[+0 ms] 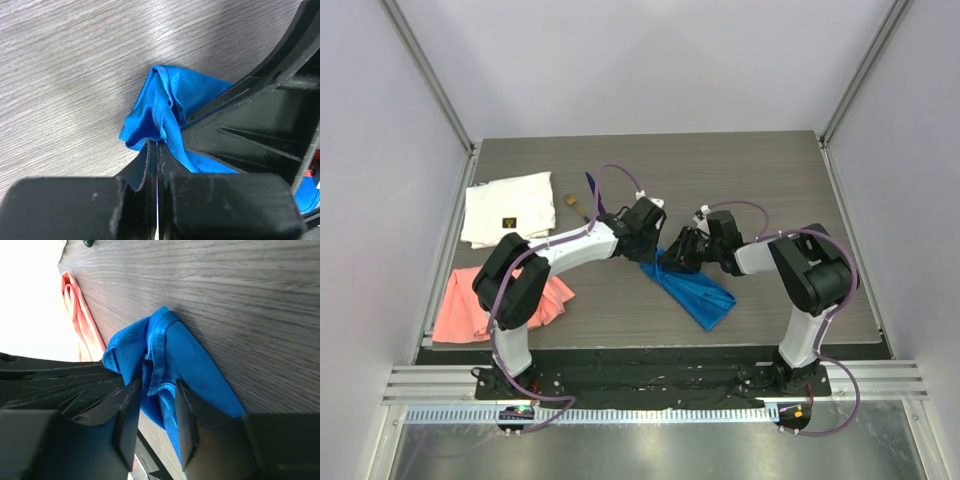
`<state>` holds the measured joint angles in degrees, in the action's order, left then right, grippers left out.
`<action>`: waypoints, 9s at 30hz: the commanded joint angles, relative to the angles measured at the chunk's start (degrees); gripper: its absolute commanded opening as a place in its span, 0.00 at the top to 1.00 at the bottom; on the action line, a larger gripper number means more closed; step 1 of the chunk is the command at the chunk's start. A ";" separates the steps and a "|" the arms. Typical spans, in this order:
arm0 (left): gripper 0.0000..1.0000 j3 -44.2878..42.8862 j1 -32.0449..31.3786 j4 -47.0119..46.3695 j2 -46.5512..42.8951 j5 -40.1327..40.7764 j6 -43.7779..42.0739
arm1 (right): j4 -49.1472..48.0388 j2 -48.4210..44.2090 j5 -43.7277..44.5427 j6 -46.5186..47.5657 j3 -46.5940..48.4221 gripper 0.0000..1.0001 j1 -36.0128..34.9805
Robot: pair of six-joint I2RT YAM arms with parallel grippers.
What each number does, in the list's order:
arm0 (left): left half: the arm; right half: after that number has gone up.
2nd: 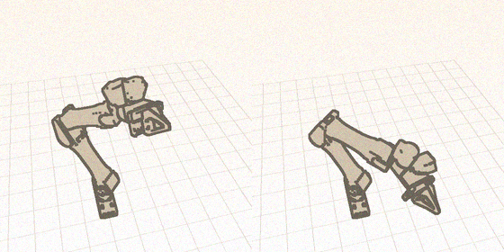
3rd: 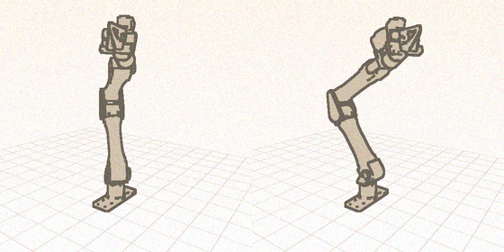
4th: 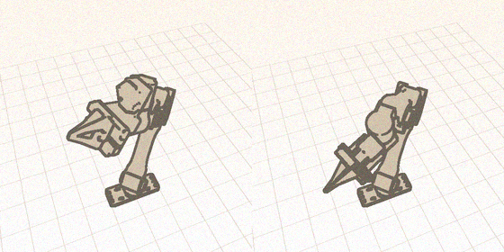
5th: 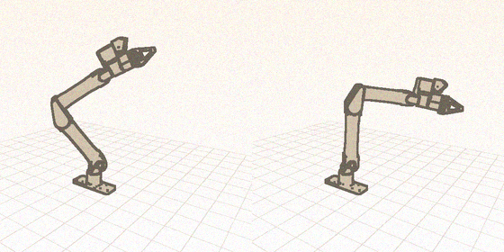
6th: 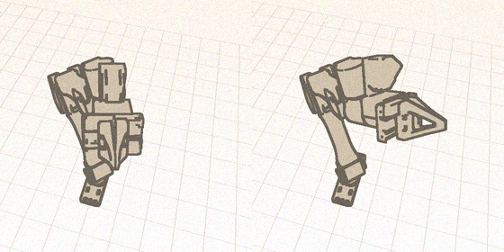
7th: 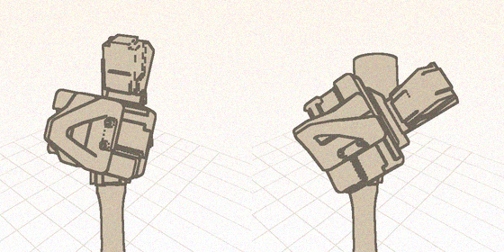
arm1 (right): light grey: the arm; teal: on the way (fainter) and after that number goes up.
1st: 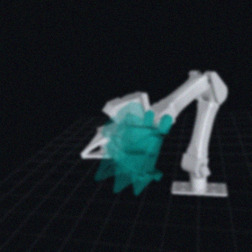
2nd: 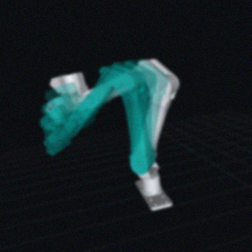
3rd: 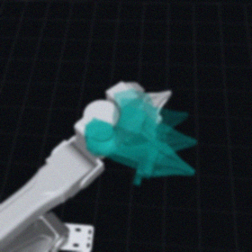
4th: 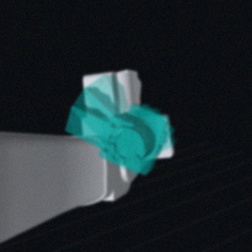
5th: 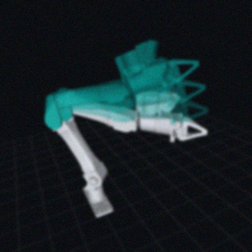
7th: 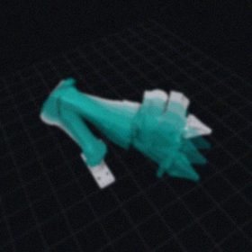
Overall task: Fold the napkin into a case and place the utensils inside
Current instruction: Grasp the top corner of the smaller rectangle folded napkin from the folded napkin.
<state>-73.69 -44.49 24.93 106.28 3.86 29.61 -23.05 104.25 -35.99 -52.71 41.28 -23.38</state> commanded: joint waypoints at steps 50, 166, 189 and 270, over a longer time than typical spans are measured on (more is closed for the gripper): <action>1.00 -0.58 0.11 -0.14 -2.22 -2.54 1.16 | -14.03 5.00 -6.11 -5.12 -1.81 0.92 1.94; 0.47 10.41 15.75 -12.35 -6.52 -17.47 -5.87 | -7.89 15.37 -10.50 -0.12 13.83 0.91 -3.96; 0.48 29.57 15.75 -38.98 -9.77 -26.62 4.76 | -2.01 8.43 -11.30 4.10 10.40 0.86 -1.76; 0.71 0.83 -5.96 10.76 -3.54 16.18 7.84 | -18.17 14.58 -8.57 -6.79 4.78 0.89 -5.98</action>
<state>-70.61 -50.24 34.13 103.37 16.03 37.26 -39.48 118.67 -46.19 -59.66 46.68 -29.36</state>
